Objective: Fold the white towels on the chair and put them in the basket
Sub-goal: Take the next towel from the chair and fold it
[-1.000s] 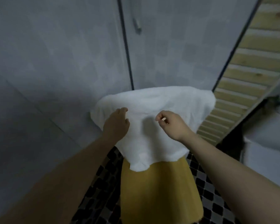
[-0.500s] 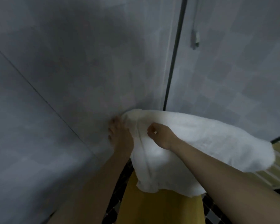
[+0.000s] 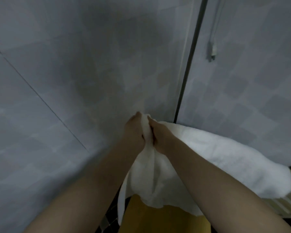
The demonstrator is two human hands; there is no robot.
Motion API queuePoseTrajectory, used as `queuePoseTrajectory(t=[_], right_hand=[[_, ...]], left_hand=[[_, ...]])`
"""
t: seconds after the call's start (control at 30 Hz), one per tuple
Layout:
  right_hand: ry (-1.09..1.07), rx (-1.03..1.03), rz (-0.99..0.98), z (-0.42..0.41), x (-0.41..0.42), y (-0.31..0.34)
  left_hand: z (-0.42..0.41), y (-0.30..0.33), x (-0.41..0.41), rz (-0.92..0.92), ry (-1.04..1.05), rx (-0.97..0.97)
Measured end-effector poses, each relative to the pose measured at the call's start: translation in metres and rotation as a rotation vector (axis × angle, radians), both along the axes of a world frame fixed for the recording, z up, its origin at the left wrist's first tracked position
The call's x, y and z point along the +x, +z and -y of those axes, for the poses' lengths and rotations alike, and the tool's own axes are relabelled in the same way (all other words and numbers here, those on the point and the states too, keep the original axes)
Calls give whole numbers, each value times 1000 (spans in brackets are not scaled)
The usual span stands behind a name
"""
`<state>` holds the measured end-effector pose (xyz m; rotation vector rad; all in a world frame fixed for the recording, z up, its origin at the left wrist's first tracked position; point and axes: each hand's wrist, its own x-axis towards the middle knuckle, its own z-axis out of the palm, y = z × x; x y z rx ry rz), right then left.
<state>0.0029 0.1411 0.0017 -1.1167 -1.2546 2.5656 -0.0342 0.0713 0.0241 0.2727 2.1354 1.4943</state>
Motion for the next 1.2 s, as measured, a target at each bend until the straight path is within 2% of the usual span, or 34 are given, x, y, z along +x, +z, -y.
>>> queuePoseTrajectory(t=[0.13,0.2,0.27,0.33,0.4,0.47,0.53,0.57,0.6,0.67,0.77,0.87,0.93,1.03,1.13,1.2], right_hand=[[-236,-91,-166,-46,23,51],[-327,-51,-281,-74,47,81],[-402,91,-309,-96,76,108],[-420,455,-177,-112,104,115],[-303,951,121,-126,125,100],[-104,1119,441,-141,139,63],[135,1245,777,-145,152,27],[182,1329,848,-144,155,11],[167,1399,820,-140,156,2],[118,1535,621,-128,147,-6],[365,1767,492,-114,119,-14],[769,1699,723,-113,96,-20],[823,1703,795,-120,91,-23],[786,1620,775,-134,99,-22],[570,1448,737,-149,109,-13],[414,1504,709,-155,119,-7]], left_hand=[[-41,69,15,96,-40,396],[-60,93,31,-13,-166,465],[-71,109,51,-90,-333,479],[-78,108,67,-75,-535,465],[-84,83,75,-74,-724,303],[-87,44,70,-190,-831,74],[-84,-4,61,-382,-850,-250],[-78,-24,56,-446,-826,-392],[-71,-40,52,-436,-759,-457],[-58,-62,49,-390,-669,-496],[-55,-75,50,-291,-636,-480],[-60,-81,63,-201,-706,-430],[-64,-81,76,-156,-739,-375],[-75,-78,91,-45,-695,-265],[-86,-73,107,63,-642,-236],[-91,-69,120,129,-642,-159]])
